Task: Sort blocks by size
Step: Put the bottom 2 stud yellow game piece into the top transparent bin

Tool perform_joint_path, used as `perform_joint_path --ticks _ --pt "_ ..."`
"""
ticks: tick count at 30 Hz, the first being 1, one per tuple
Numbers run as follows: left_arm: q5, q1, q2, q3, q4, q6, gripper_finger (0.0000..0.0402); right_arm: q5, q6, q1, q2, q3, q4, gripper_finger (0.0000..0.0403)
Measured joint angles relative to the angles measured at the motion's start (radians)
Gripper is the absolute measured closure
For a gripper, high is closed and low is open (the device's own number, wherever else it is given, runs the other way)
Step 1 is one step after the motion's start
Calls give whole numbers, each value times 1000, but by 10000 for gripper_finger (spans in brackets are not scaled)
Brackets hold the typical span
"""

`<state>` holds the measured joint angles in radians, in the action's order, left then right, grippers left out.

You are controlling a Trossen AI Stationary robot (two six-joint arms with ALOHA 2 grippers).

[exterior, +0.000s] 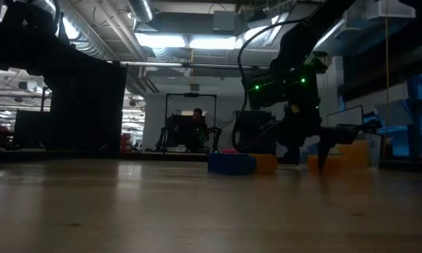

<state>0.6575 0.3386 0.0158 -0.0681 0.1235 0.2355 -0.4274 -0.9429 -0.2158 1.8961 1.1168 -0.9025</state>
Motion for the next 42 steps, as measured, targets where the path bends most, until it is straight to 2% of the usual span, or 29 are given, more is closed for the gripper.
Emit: perform_joint_path --ticks 7,17,26,29,33,42 --pt "0 0 0 0 0 0 295 -14 83 -36 0 0 -6 217" --pt "0 0 0 0 0 0 295 -20 86 -34 0 0 -4 299" --pt "0 0 0 0 0 0 295 -22 87 -34 0 0 -3 344" --pt "0 0 0 0 0 0 295 -22 144 -33 0 0 -1 345" --pt "0 0 0 0 0 0 295 -22 313 -33 0 6 3 332" --pt "0 0 0 0 0 0 295 -7 601 -33 0 81 -32 240"
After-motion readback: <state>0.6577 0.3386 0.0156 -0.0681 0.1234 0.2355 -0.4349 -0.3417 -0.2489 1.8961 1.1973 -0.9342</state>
